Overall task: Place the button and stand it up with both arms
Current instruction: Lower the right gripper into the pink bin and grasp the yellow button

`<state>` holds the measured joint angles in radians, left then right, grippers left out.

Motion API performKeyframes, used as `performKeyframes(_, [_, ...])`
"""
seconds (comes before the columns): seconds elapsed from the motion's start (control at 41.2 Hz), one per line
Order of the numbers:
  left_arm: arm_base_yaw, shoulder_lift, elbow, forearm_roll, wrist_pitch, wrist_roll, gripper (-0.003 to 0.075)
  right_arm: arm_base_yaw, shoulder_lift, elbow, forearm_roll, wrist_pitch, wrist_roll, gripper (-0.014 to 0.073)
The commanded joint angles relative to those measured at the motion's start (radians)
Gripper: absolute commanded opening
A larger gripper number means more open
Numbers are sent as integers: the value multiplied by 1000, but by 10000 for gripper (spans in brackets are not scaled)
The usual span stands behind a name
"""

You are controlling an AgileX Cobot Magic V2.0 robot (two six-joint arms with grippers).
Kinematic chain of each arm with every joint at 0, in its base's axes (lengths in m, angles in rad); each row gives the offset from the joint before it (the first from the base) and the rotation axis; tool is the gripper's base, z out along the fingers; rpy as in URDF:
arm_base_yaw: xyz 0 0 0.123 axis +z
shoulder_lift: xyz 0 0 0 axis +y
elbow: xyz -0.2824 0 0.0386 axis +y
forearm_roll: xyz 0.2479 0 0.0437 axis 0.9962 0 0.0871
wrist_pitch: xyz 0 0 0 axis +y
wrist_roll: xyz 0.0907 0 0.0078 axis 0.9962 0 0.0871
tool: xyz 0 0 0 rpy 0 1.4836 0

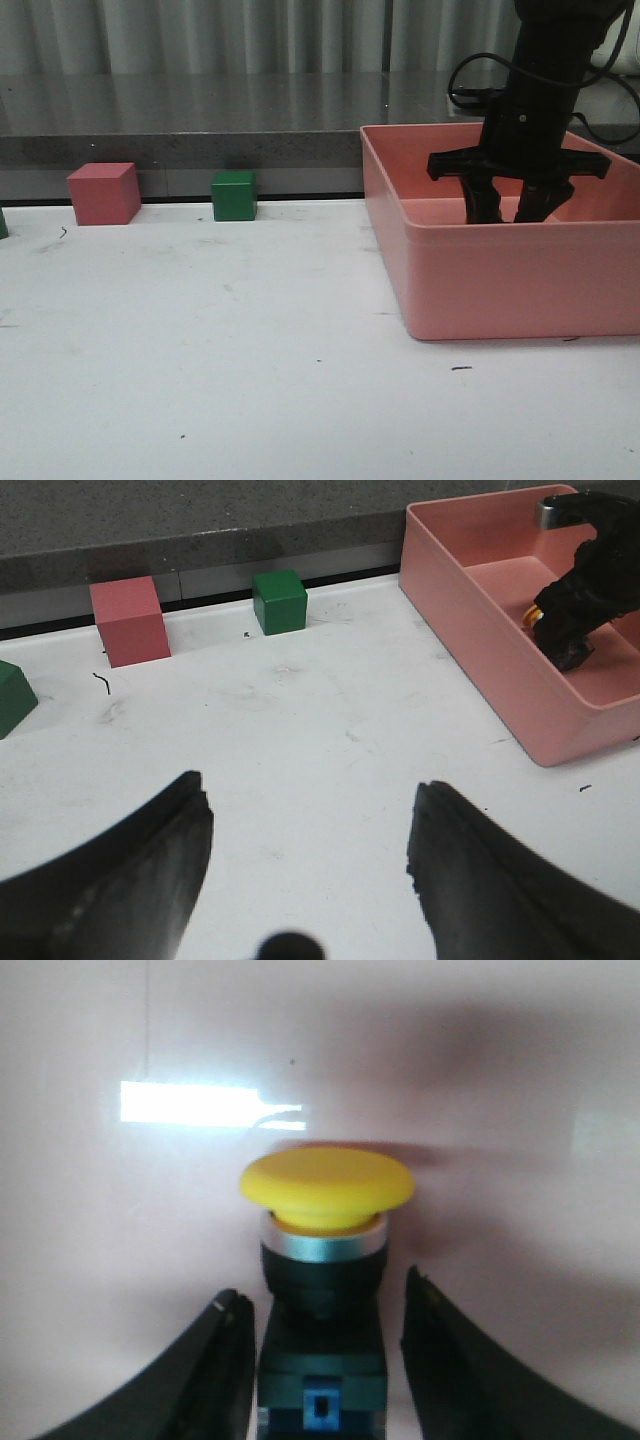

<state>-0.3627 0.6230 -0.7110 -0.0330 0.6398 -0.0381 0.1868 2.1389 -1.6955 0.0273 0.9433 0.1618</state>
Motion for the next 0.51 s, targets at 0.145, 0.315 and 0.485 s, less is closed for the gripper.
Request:
performKeyframes(0.145, [-7, 6, -35, -12, -65, -2, 417, -6, -78, -32, -11, 3, 5, 290])
performKeyframes(0.315, [-7, 6, -35, -12, -65, -2, 417, -6, -133, -33, -11, 17, 5, 216])
performKeyframes(0.485, [-7, 6, -35, -12, -65, -2, 417, 23, -212, -42, -9, 73, 5, 216])
